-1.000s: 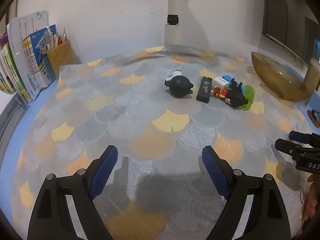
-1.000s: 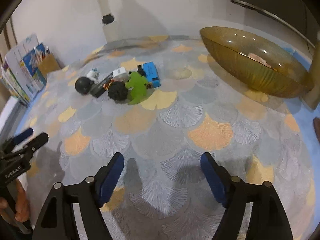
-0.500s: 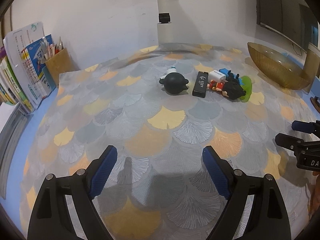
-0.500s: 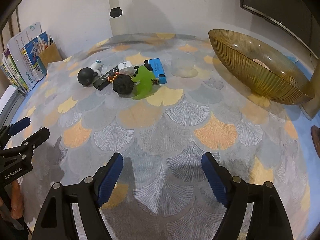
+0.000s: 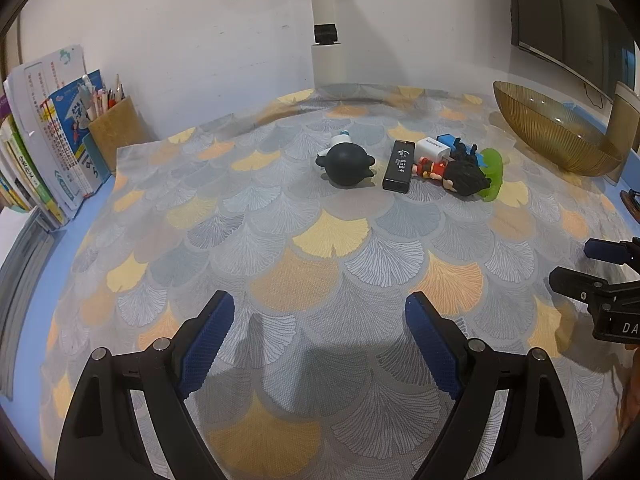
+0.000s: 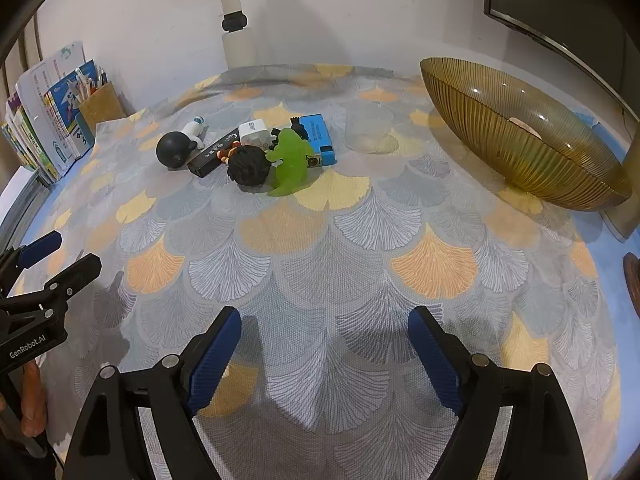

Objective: Organize rigid objects

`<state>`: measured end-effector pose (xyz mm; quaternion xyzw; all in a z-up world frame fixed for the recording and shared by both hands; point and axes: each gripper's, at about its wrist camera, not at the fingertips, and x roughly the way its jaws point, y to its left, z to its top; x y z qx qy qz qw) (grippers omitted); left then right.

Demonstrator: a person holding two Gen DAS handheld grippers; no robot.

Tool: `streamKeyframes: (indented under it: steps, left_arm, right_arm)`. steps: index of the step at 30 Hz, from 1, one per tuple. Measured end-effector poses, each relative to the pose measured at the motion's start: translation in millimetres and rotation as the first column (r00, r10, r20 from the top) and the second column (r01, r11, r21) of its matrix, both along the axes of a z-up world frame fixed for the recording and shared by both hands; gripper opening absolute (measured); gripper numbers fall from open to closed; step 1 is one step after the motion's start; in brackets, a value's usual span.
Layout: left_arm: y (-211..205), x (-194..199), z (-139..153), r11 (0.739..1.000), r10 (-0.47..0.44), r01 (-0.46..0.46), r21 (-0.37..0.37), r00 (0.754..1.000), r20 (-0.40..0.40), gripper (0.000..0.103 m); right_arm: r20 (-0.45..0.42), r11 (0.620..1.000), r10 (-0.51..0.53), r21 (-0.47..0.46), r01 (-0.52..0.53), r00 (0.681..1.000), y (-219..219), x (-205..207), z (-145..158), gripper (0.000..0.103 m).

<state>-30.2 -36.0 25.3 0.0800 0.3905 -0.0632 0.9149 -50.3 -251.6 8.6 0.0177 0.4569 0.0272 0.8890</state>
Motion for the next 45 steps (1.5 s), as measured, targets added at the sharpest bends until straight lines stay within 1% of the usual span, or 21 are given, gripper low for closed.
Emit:
streamKeyframes:
  steps: [36, 44, 45]
  left_arm:
    - [-0.9, -1.2, 0.1, 1.0, 0.003, -0.003, -0.002, 1.0, -0.002, 0.087]
    - [-3.1, -0.5, -1.4, 1.0, -0.009, 0.009, 0.011, 1.0, -0.011, 0.087]
    - [-3.3, 1.2, -2.0, 1.0, -0.014, 0.014, 0.007, 1.0, -0.025, 0.087]
  right_arm:
    - [-0.004, 1.0, 0.007, -0.008, -0.007, 1.0, 0.6, 2.1, -0.6, 0.086]
    - [-0.004, 1.0, 0.007, -0.009, -0.007, 1.0, 1.7, 1.6, -0.8, 0.087]
    - [-0.005, 1.0, 0.007, -0.009, -0.007, 1.0, 1.8, 1.6, -0.9, 0.087]
